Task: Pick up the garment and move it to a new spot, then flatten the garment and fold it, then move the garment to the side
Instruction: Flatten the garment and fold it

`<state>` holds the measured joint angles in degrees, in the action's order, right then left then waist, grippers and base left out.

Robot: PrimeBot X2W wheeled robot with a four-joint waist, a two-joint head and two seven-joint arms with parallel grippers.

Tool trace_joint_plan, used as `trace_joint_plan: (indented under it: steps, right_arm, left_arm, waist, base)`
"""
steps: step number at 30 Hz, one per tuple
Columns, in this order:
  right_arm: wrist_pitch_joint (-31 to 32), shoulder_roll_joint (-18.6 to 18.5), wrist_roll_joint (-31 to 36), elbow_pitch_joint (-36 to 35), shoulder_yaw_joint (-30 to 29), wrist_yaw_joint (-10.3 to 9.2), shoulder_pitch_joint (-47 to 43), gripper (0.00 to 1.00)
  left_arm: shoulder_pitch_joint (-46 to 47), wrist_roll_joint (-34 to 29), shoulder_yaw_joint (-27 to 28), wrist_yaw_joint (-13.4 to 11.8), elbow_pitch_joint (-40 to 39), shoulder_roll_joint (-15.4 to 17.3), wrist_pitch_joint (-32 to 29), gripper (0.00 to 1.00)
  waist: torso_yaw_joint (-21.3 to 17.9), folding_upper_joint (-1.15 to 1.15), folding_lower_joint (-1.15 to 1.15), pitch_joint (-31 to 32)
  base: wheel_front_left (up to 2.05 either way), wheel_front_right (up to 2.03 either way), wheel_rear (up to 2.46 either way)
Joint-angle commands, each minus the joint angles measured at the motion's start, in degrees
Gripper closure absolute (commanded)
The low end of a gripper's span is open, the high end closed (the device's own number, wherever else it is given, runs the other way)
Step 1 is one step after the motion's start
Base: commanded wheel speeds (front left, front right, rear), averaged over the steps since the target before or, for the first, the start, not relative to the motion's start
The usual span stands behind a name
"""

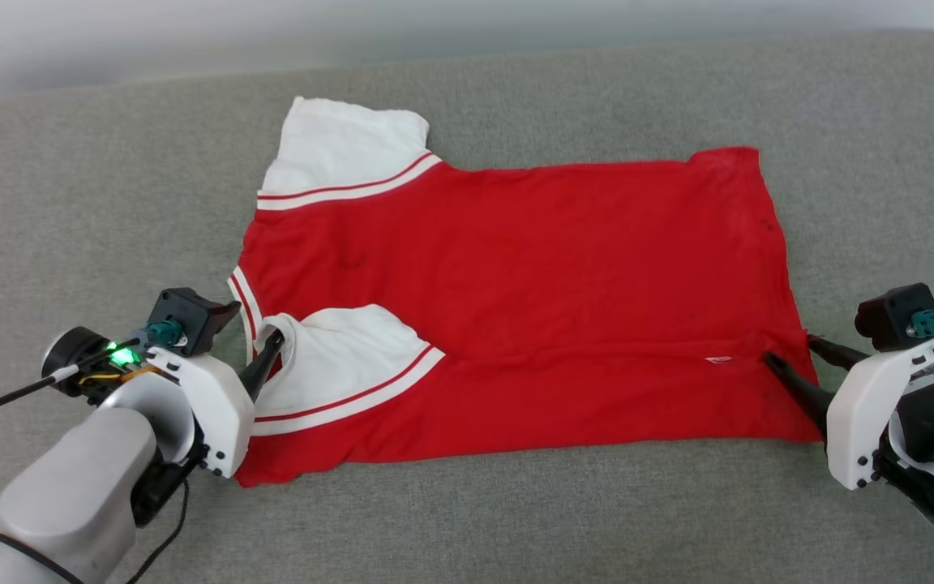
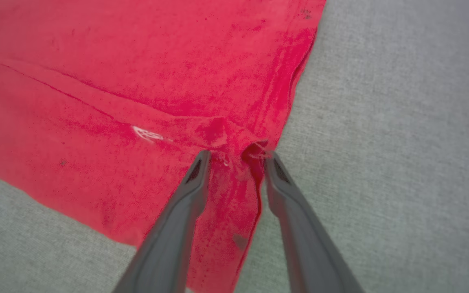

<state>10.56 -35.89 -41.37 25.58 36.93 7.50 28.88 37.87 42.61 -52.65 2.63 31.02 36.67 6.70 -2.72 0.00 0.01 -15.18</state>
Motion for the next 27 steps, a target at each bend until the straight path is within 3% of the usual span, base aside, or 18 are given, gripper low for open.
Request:
trace_joint_plan:
  steps: [1,4,8,18,27]
  right_arm:
    - [-0.8,-0.2,-0.4,-0.4,0.2,-0.02,-0.7,0.0]
    - [-1.6,-0.8,-0.5,-1.0,0.4,-0.02,-1.3,0.0]
    - [-2.5,-1.0,-0.4,-2.0,0.1,-0.02,-2.1,0.0]
    - [-2.1,-0.3,0.1,-3.8,0.1,-0.02,-2.6,0.0]
    - [-1.3,0.3,0.3,-5.1,0.9,-0.02,-1.6,0.0]
  left_arm:
    - [1.4,-0.7,-0.2,0.3,-0.1,0.9,-0.2,0.0]
    - [2.6,-1.3,-0.3,0.7,-1.1,2.7,-1.5,0.0]
    - [4.5,0.2,-0.8,1.9,-3.7,5.5,-7.8,0.0]
    - [8.6,10.4,-4.3,4.4,-13.9,10.7,-33.6,0.0]
    - [9.8,18.4,-6.3,4.7,-15.4,10.5,-46.9,0.0]
  waist:
    - [0.8,0.0,-0.01,2.3]
    - [1.3,0.0,-0.01,4.0]
    - [1.9,0.0,-0.01,5.4]
    - [2.4,0.0,-0.01,6.7]
    - [1.5,0.0,-0.01,5.8]
  base:
    - [0.0,0.0,0.0]
    - [0.0,0.0,0.0]
    - [0.0,0.0,0.0]
    - [0.0,0.0,0.0]
    - [0.0,0.0,0.0]
